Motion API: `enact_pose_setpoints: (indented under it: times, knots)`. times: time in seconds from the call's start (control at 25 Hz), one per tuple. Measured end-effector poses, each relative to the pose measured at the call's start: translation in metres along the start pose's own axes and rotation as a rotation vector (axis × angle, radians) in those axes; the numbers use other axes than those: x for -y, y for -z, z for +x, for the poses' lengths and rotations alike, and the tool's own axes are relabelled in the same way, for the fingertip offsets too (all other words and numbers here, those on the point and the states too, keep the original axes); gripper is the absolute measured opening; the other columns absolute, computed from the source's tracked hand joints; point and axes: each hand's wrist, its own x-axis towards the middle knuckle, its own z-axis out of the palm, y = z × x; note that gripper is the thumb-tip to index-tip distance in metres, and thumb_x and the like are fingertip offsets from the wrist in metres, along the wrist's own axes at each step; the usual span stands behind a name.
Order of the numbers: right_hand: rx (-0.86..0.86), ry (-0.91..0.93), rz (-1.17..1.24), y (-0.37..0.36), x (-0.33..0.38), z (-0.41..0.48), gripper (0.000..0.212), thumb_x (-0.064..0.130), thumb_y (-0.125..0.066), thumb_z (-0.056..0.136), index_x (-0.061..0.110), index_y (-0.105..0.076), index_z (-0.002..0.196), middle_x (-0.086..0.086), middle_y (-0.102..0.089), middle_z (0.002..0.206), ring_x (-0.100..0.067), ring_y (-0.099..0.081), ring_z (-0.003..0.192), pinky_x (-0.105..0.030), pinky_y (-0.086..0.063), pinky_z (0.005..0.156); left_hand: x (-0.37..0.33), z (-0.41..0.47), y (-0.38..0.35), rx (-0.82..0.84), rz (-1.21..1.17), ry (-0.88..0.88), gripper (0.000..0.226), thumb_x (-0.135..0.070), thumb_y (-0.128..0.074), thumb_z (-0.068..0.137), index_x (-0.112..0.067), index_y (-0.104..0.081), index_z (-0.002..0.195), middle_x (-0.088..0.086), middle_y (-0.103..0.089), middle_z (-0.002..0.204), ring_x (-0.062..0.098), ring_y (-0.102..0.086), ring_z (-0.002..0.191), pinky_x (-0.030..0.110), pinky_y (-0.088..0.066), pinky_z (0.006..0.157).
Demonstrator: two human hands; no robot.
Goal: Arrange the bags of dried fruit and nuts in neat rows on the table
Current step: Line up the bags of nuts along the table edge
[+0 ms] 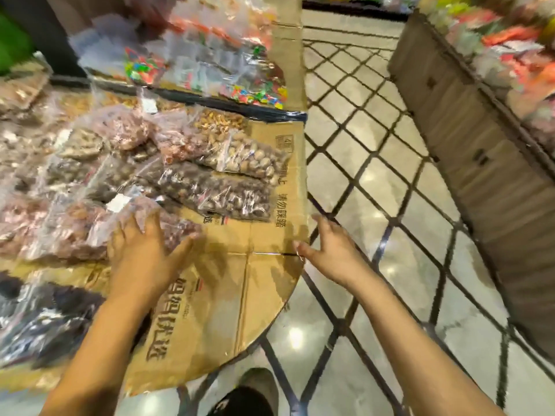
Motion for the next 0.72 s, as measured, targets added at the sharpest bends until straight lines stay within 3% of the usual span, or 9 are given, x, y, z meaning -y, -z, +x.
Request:
enact_pose_setpoints:
  times: [0.16, 0.4, 0.52, 0.64, 0.72]
  knots:
    - [0.109, 0.175, -0.037, -0.005, 0.020, 0.065, 0.074, 0.052, -0.056, 0.087, 0.018, -0.026, 0.145, -0.015, -0.039, 0.145, -0.034, -0.035, 0.133, -0.041, -0.034, 0.106, -0.007, 0.017, -0.007, -0.057, 0.002, 0.168, 0.093, -0.074, -0.040, 0.079, -0.018, -0.019, 0.150, 0.026, -0.011, 0.157, 0.043, -0.008, 0.145, 0.057, -0.012, 0.116]
    - [0.226, 0.251, 0.010, 0.020, 0.038, 0.154, 0.078, 0.056, -0.061, 0.082, 0.019, -0.028, 0.141, -0.011, -0.046, 0.142, -0.031, -0.045, 0.128, -0.043, -0.042, 0.103, -0.022, 0.062, -0.007, -0.098, -0.073, 0.300, 0.101, -0.083, -0.033, 0.076, -0.022, -0.006, 0.152, 0.021, -0.008, 0.159, 0.040, -0.005, 0.146, 0.057, -0.011, 0.116]
    - [0.272, 0.316, 0.072, 0.024, 0.064, 0.205, 0.087, 0.060, -0.063, 0.079, 0.019, -0.025, 0.145, -0.009, -0.039, 0.149, -0.030, -0.039, 0.134, -0.043, -0.038, 0.107, -0.030, 0.086, 0.003, -0.132, -0.119, 0.419, 0.102, -0.082, -0.031, 0.076, -0.023, 0.001, 0.152, 0.017, -0.005, 0.160, 0.036, -0.004, 0.147, 0.052, -0.008, 0.117]
    - [0.355, 0.421, 0.109, 0.011, 0.093, 0.262, 0.094, 0.059, -0.064, 0.078, 0.018, -0.019, 0.150, -0.009, -0.033, 0.153, -0.028, -0.032, 0.139, -0.039, -0.033, 0.111, -0.036, 0.117, -0.007, -0.191, -0.153, 0.519, 0.105, -0.081, -0.035, 0.072, -0.016, -0.009, 0.151, 0.022, -0.019, 0.156, 0.040, -0.018, 0.143, 0.055, -0.018, 0.116]
    - [0.455, 0.432, 0.162, 0.001, 0.114, 0.296, 0.093, 0.053, -0.065, 0.081, 0.018, -0.015, 0.150, -0.007, -0.033, 0.153, -0.027, -0.034, 0.138, -0.031, -0.033, 0.104, -0.035, 0.139, -0.010, -0.244, -0.173, 0.557, 0.103, -0.077, -0.039, 0.073, -0.012, -0.017, 0.149, 0.028, -0.036, 0.144, 0.044, -0.033, 0.132, 0.057, -0.031, 0.107]
